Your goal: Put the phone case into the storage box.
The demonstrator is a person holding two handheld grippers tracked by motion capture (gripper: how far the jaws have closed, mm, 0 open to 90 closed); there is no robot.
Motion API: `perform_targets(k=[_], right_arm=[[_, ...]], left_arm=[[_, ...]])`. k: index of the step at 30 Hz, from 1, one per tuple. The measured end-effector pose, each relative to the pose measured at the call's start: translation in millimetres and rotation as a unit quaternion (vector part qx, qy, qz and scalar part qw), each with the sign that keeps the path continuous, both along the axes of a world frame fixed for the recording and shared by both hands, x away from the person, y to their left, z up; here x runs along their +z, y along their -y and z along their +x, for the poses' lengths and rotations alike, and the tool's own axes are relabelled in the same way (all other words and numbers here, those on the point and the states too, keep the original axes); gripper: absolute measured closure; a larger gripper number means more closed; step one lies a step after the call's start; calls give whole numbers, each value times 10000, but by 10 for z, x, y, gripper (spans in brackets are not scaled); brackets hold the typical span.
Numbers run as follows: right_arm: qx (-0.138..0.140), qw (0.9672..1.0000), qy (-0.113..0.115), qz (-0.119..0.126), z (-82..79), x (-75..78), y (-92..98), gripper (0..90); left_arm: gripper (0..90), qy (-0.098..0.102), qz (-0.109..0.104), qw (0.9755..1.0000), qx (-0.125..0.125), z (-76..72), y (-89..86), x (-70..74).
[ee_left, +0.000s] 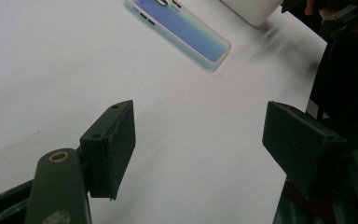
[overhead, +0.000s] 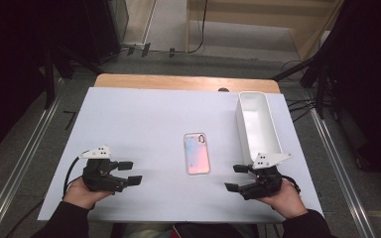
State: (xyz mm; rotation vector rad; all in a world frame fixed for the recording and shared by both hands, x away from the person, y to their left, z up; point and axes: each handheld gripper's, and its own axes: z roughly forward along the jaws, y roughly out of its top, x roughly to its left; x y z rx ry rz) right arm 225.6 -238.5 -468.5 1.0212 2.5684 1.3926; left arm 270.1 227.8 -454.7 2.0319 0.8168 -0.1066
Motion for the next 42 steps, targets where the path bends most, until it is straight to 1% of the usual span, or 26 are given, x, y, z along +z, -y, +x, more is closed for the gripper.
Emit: perform_targets(k=[5,12,40,42], right_arm=[[-5,10000,1,-19,0,-1,-3,249],[12,10000,-5,-28,4,-3,-1,249],[15,10000,-33,-32,2,1,-7,249],[31,10000,-17,23,3,8,-12,249]], left_arm=[[255,-32,-27,10000,14,7,-8,4],[255,-39,-8,10000,2,7,-5,1],[256,-28,27,10000,-44,8,-2,-1],[256,-32,25,10000,-42,7,-2,1]])
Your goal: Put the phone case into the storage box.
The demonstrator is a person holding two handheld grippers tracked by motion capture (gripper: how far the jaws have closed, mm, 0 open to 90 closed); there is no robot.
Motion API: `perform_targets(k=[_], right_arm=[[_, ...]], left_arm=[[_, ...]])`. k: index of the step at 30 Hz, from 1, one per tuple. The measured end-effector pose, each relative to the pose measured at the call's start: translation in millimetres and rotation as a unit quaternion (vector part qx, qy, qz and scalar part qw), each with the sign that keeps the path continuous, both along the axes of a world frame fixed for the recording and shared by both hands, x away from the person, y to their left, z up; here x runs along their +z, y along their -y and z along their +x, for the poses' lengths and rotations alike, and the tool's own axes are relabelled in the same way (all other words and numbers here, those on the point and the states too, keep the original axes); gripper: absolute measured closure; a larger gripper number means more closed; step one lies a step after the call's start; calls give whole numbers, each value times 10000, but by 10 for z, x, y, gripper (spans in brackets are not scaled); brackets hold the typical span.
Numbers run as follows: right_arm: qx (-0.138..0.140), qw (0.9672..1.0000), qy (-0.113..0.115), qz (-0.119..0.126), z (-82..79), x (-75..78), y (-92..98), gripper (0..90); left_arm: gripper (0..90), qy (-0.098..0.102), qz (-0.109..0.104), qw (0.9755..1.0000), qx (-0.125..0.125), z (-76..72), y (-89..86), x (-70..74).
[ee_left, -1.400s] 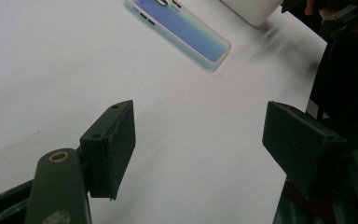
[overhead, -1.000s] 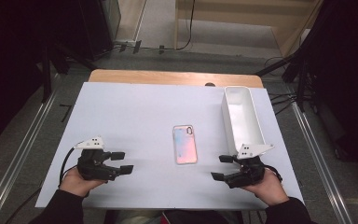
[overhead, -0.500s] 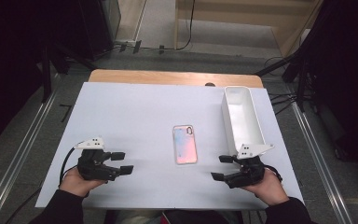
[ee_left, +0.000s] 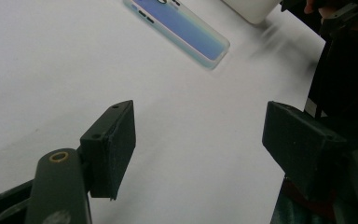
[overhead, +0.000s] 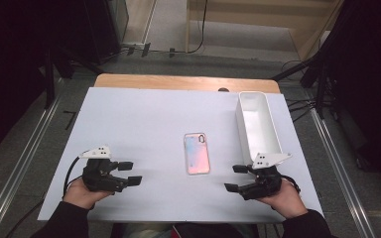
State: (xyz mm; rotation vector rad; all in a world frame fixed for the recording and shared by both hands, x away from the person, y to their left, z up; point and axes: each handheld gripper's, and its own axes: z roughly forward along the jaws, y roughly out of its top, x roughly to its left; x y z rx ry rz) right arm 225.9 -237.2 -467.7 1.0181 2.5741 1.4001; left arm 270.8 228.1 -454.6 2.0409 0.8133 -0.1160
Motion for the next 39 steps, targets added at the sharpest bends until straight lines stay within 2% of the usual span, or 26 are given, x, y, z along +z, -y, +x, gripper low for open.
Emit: perform_targets(k=[5,7,10,13,17,19,21,22,24,26,29,31,35,36,37,39], right_arm=[[-57,10000,33,-1,-1,9,-17,223],[-104,9999,-16,118,14,34,-51,177],[-125,9998,-39,178,23,57,-78,177],[-89,9994,7,349,47,98,-124,174],[-95,9990,99,430,66,157,-181,159],[-86,9991,80,417,64,172,-201,159],[-96,9995,146,269,72,186,-266,159],[-96,9995,146,269,72,186,-266,159],[-243,9994,-2,259,115,182,-311,160],[-264,9992,-27,289,131,179,-327,160],[-308,9991,53,271,159,188,-384,160],[-386,9987,249,237,168,213,-451,160],[-267,9986,266,377,201,230,-464,159],[-242,9986,183,437,222,232,-463,137],[-283,9983,201,462,270,222,-485,0],[-303,9984,207,427,284,216,-505,0]], left_arm=[[256,0,11,10000,-29,-3,-2,9],[256,4,-28,10000,-16,-10,5,7],[256,1,-11,10000,-24,-3,0,6],[256,-15,-22,10000,4,-2,-6,5],[256,-8,-13,10000,-2,0,-4,2],[256,-12,18,10000,-6,-1,-1,3],[256,-9,-7,10000,-1,-4,-2,5],[256,-9,-7,10000,-1,-4,-2,5],[256,-12,-10,10000,-1,-2,-5,4],[256,-9,-9,10000,-2,-2,-5,4],[256,-8,-2,10000,-13,-4,-6,8],[256,-13,-10,10000,9,-3,-5,5],[256,-16,-2,10000,7,-1,-7,7],[256,-15,-19,10000,9,-1,-6,7],[256,-17,-61,10000,24,-2,-8,11],[256,-4,-54,10000,18,-1,-12,13]])
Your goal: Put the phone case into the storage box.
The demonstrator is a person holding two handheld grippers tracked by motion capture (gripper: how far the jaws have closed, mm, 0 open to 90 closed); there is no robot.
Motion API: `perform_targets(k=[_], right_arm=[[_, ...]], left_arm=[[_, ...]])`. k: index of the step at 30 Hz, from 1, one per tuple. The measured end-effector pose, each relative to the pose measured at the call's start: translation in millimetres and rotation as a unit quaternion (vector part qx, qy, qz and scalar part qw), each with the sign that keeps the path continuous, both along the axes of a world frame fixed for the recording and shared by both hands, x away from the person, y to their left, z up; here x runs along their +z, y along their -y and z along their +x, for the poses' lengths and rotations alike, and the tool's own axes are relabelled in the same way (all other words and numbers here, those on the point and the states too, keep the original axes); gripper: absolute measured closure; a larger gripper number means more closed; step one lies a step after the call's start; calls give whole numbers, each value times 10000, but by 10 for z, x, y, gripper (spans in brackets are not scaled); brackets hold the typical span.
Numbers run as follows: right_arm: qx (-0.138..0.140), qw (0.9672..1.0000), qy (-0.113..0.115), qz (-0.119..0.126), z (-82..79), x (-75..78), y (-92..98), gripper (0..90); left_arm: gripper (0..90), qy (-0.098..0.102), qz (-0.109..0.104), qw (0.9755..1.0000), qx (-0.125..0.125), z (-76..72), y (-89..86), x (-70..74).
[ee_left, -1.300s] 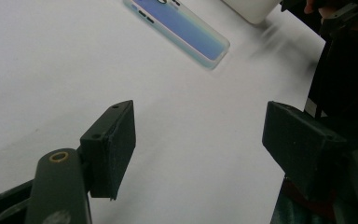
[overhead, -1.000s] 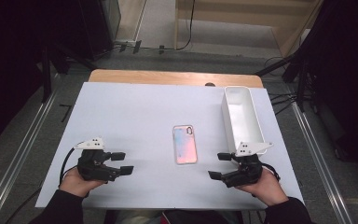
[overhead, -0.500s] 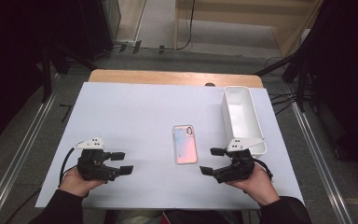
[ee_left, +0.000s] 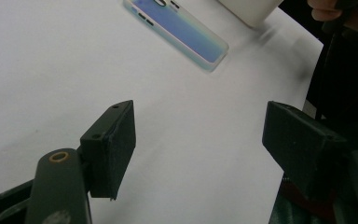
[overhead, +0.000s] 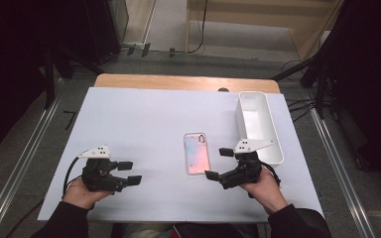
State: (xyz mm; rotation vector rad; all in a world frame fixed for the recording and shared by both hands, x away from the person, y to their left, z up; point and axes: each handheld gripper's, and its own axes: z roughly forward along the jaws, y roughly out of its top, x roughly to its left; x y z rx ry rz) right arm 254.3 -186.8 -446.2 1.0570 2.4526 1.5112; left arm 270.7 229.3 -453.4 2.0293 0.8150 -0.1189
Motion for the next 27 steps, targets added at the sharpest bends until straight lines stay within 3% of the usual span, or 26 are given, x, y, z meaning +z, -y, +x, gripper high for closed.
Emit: perform_targets(k=[2,3,6,7,11,22,24,27], right_arm=[[-11,9999,100,-19,25,2,-26,0],[164,9997,191,-15,24,16,-63,0],[67,9995,256,-148,34,17,-99,0],[-171,9996,145,-177,55,10,-122,0],[-258,9991,170,-297,93,-12,-145,0],[-478,9969,-28,-621,236,-124,-198,0],[-564,9963,-26,-644,271,-149,-206,94],[-711,9951,-56,-682,314,-174,-217,122]], left_arm=[[256,-15,-18,10000,13,3,-4,1],[256,-27,-21,10000,19,5,-7,0],[256,-24,-22,10000,14,5,-6,0],[256,-9,-8,10000,6,2,-4,1],[256,-1,-4,10000,-4,0,0,1],[256,-12,-19,10000,-5,-2,1,4],[256,-6,-9,10000,-9,-1,2,5],[256,-5,-8,10000,-9,-2,1,6]])
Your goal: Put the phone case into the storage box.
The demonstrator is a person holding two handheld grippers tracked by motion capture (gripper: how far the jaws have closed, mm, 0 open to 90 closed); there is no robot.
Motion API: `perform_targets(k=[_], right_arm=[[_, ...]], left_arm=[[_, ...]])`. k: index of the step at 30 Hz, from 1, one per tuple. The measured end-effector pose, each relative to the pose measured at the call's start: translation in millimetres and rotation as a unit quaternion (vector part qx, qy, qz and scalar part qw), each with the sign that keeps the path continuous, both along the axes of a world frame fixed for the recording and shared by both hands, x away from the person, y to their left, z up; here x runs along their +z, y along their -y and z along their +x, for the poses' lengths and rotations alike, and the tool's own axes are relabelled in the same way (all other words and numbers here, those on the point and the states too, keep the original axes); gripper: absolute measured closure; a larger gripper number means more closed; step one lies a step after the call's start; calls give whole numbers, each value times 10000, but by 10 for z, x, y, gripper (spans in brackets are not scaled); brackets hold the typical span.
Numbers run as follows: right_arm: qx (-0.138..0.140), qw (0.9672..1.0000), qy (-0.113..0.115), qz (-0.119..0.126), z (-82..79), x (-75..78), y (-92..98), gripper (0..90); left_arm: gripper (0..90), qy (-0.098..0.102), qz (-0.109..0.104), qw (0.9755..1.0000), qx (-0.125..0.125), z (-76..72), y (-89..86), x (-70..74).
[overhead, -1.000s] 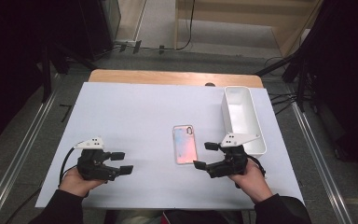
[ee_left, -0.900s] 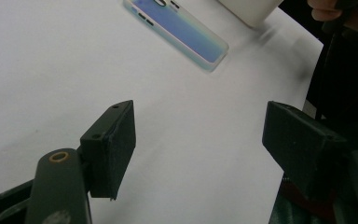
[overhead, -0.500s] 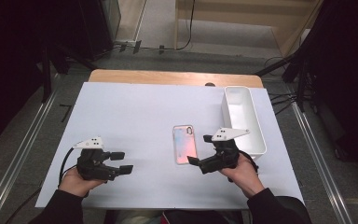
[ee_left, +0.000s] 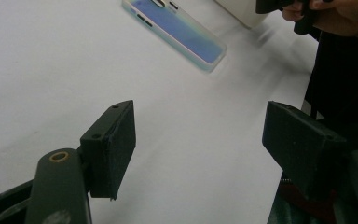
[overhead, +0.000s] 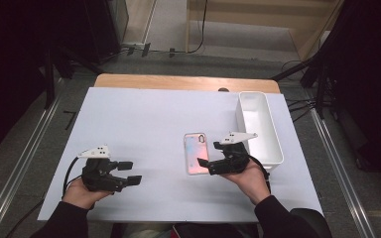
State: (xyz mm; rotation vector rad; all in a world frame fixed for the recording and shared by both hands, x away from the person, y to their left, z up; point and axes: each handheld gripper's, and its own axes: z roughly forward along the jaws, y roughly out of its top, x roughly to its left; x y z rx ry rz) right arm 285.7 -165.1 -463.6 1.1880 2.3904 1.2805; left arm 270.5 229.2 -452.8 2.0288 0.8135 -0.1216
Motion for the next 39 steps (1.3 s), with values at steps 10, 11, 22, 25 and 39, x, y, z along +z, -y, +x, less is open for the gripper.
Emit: perform_targets(k=[10,11,22,25,39], right_arm=[[-305,9993,-79,-225,55,-110,-3,388],[-299,9992,-114,-231,56,-123,6,424],[-391,9974,-417,-429,69,-273,58,824],[-489,9964,-473,-506,70,-312,76,878],[-622,9928,-668,-773,147,-454,17,878]], left_arm=[[256,9,-28,10000,-13,-3,2,4],[256,9,-28,10000,-13,-3,2,4],[257,20,-32,10000,-19,-5,3,7],[257,31,-30,10000,-20,-4,5,7],[258,46,-24,10000,-32,-3,4,8]])
